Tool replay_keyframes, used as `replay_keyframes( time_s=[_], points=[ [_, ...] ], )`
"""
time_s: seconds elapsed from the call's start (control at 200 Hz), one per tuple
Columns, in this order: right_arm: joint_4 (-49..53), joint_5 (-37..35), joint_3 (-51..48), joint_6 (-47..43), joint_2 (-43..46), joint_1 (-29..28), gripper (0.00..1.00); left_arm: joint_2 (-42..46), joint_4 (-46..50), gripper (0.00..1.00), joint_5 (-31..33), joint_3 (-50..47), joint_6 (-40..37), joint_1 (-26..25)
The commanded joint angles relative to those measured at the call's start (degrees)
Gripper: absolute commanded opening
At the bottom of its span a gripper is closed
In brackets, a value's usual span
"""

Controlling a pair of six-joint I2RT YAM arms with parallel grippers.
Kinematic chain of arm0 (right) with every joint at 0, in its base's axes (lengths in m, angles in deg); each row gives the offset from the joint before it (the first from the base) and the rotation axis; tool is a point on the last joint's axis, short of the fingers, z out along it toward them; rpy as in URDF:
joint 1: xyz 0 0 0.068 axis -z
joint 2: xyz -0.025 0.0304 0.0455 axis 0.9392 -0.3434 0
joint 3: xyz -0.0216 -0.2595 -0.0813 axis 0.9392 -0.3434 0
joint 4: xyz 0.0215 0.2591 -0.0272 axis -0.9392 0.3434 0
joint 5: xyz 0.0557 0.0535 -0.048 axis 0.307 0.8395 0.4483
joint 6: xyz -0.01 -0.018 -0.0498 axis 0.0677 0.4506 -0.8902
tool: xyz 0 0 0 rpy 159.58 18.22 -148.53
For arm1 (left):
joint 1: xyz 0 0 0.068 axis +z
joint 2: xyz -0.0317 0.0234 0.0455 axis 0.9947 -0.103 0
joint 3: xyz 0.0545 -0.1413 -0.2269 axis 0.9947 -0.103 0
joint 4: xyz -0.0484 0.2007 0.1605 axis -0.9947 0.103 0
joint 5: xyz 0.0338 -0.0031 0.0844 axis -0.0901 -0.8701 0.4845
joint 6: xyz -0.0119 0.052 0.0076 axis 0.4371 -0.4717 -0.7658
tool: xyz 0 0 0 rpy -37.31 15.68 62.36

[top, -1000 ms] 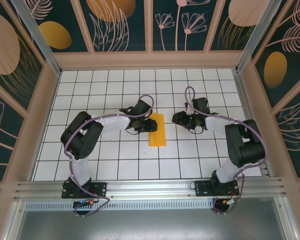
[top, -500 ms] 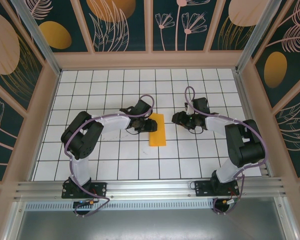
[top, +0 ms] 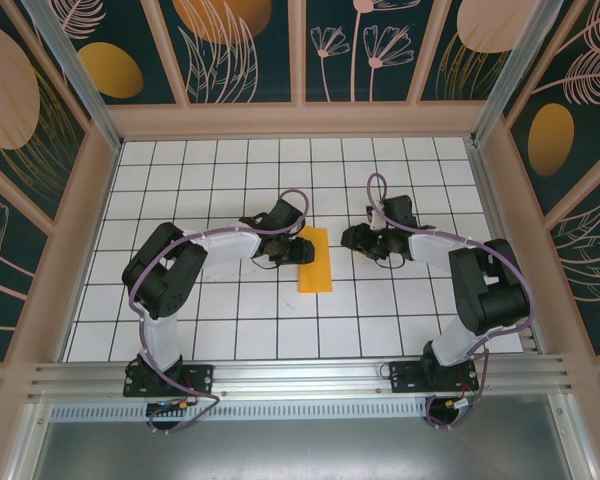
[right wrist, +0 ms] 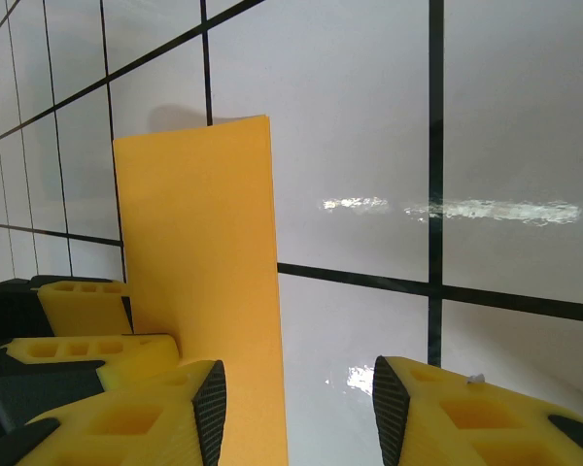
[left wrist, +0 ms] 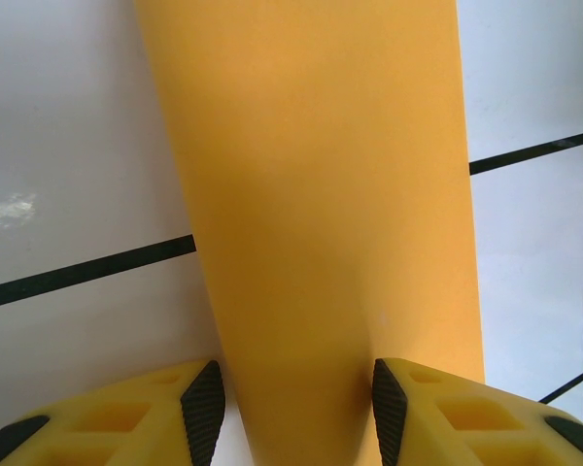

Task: Fold a paper plane with a square sheet of paper (fold left side to right side)
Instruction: First fold in half a square sheet of paper at the center of the table, then hold the square sheet of paper at the center of the table.

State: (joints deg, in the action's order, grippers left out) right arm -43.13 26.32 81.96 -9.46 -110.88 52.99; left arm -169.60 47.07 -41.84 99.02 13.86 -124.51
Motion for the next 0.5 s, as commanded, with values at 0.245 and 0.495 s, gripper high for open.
replay_keyframes(
  time_s=[0.245, 0.495],
  points=[
    [-5.8, 6.6, 0.8, 3.7, -3.6, -4.0, 0.23, -4.6, 0.7, 0.49, -0.1, -0.7, -0.8, -1.3],
    [-6.7, 6.1, 4.3, 5.1, -8.8, -7.6, 0.12, -4.6, 0.6, 0.49, -0.1, -0.9, -0.6, -1.3]
  ],
)
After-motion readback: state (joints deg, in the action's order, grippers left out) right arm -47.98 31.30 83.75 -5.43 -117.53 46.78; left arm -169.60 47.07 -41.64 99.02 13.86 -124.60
